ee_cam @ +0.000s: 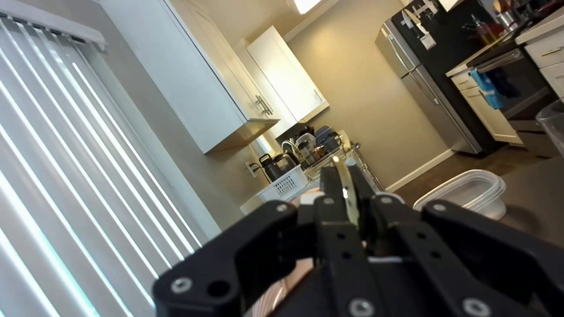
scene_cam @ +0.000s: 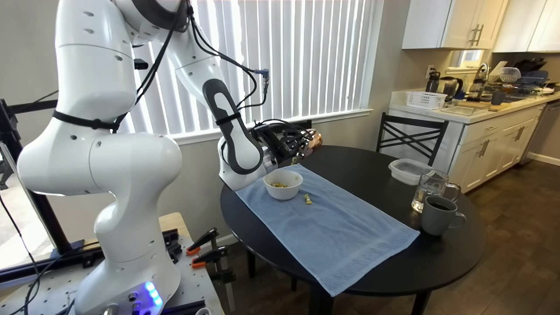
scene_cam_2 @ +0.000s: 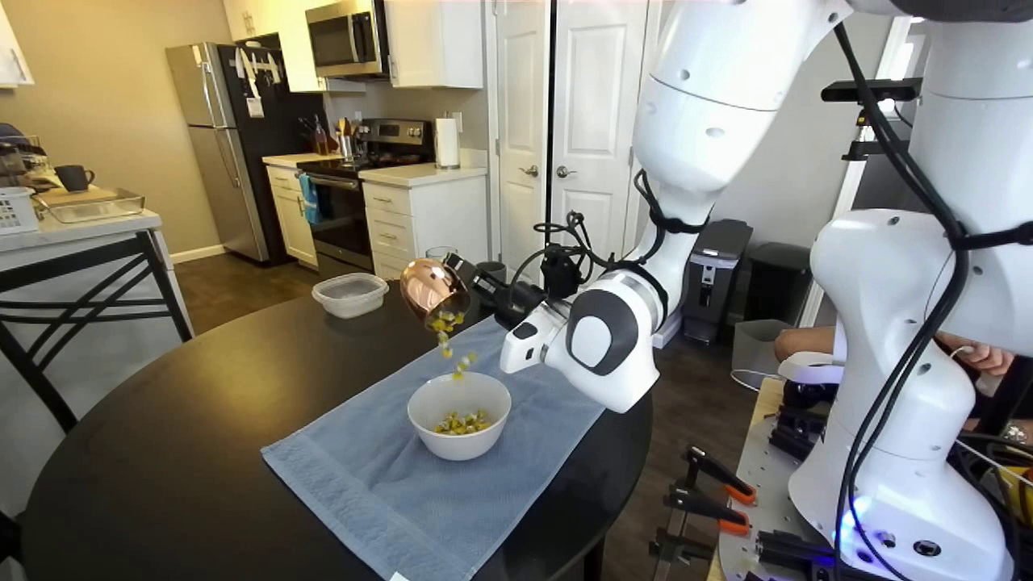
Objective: Pour the contents inside the cup into the bowl
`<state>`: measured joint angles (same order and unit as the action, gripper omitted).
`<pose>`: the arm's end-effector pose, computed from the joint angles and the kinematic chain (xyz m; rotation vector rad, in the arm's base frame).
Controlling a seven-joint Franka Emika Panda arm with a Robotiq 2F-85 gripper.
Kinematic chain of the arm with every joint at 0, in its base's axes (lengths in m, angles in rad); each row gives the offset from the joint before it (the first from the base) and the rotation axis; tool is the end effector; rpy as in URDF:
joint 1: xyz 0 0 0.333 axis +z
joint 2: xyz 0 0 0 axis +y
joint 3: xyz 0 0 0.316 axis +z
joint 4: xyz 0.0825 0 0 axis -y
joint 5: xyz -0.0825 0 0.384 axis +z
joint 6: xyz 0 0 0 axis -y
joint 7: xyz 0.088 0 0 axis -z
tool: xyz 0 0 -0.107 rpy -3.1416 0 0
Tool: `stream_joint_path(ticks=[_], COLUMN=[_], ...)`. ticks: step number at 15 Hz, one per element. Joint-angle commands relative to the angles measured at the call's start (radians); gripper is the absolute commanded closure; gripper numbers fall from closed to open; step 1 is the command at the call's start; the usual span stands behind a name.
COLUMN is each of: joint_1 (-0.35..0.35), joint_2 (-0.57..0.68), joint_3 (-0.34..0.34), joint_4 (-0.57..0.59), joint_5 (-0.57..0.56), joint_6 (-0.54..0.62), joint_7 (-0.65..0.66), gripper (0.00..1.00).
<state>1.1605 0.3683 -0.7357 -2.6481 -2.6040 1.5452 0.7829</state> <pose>0.4321 0.1155 0.2109 0.4361 1.1804 0.5572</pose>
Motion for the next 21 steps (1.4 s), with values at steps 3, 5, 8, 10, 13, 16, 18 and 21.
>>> stream_joint_path(ticks=[3,5,8,10,13,16,18,21], joint_1=[0.085,0.103,0.133,0.161,0.204,0.248,0.254,0.237], joint_2=[0.055,0.072,0.093,0.105,0.101,0.125,0.134,0.146], joint_3=[-0.109,-0.126,-0.151,-0.168,-0.192,-0.216,-0.22,-0.214], joint_4=[-0.025,-0.023,-0.022,-0.024,-0.036,-0.046,-0.047,-0.046], joint_5=[0.0,0.0,0.0,0.0,0.0,0.0,0.0,0.0], joint_6=[-0.073,-0.075,-0.079,-0.083,-0.098,-0.139,-0.172,-0.214], joint_7=[0.128,0.143,0.156,0.162,0.169,0.222,0.268,0.317], gripper=[0.96,0.96,0.96,0.96,0.96,0.96,0.96,0.96])
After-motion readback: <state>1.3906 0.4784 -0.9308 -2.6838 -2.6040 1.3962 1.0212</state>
